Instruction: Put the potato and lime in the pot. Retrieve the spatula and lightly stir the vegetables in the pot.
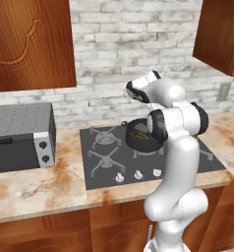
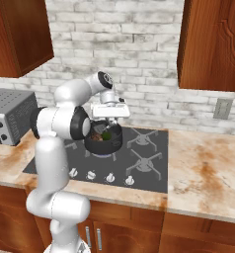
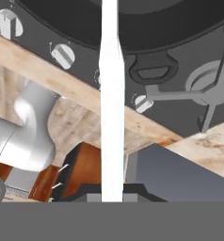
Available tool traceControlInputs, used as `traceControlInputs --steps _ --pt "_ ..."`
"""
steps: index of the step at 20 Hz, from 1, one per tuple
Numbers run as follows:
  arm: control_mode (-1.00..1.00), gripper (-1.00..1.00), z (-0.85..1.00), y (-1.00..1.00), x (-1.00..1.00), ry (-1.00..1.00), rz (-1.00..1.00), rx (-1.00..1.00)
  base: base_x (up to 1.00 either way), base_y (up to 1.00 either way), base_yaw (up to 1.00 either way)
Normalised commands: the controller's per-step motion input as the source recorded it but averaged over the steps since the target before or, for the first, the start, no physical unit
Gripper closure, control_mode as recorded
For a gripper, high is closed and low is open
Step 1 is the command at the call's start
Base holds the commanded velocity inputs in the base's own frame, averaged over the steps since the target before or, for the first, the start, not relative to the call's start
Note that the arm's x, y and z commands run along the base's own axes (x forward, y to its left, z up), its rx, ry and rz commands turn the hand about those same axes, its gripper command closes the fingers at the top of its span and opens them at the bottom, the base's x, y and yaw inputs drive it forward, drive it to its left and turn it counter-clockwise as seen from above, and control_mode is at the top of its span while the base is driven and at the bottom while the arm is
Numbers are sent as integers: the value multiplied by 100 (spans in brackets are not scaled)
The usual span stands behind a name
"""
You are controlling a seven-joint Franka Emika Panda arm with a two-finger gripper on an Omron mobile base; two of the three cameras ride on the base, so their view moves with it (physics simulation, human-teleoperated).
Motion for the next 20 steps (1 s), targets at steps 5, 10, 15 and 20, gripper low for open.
traceControlInputs --steps 5,10,15,20 --pt "-100 100 -22 0 23 8 0 -5 0 0 0" --pt "-100 100 -9 -2 6 8 0 -1 0 0 0" --pt "-100 100 0 -27 0 1 0 0 0 0 0" --pt "-100 100 0 -49 0 0 0 0 0 0 0"
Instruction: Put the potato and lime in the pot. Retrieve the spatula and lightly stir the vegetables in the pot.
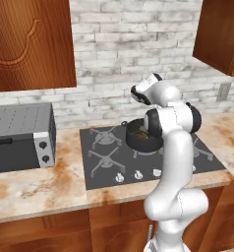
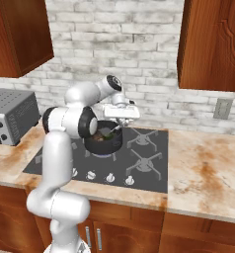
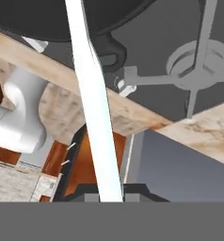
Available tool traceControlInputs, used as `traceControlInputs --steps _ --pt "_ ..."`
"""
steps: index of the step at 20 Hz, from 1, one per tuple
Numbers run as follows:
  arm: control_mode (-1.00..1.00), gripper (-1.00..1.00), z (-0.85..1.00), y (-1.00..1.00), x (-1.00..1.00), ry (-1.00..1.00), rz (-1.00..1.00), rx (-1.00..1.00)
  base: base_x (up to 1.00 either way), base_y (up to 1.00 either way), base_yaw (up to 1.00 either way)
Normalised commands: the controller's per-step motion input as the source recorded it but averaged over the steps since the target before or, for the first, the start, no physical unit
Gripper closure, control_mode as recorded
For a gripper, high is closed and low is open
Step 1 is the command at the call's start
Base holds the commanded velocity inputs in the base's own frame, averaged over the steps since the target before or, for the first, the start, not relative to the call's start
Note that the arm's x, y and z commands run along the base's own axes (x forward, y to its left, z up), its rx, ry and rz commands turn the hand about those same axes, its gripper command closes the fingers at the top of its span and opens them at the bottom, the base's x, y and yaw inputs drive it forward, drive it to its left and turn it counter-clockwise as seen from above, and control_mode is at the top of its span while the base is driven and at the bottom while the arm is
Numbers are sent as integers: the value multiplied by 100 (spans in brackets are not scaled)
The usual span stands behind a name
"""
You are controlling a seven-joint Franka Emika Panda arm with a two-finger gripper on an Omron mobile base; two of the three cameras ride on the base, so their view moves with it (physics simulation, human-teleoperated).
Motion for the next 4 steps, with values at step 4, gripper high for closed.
traceControlInputs --steps 4 --pt "-100 100 4 -17 0 1 0 0 0 0 0"
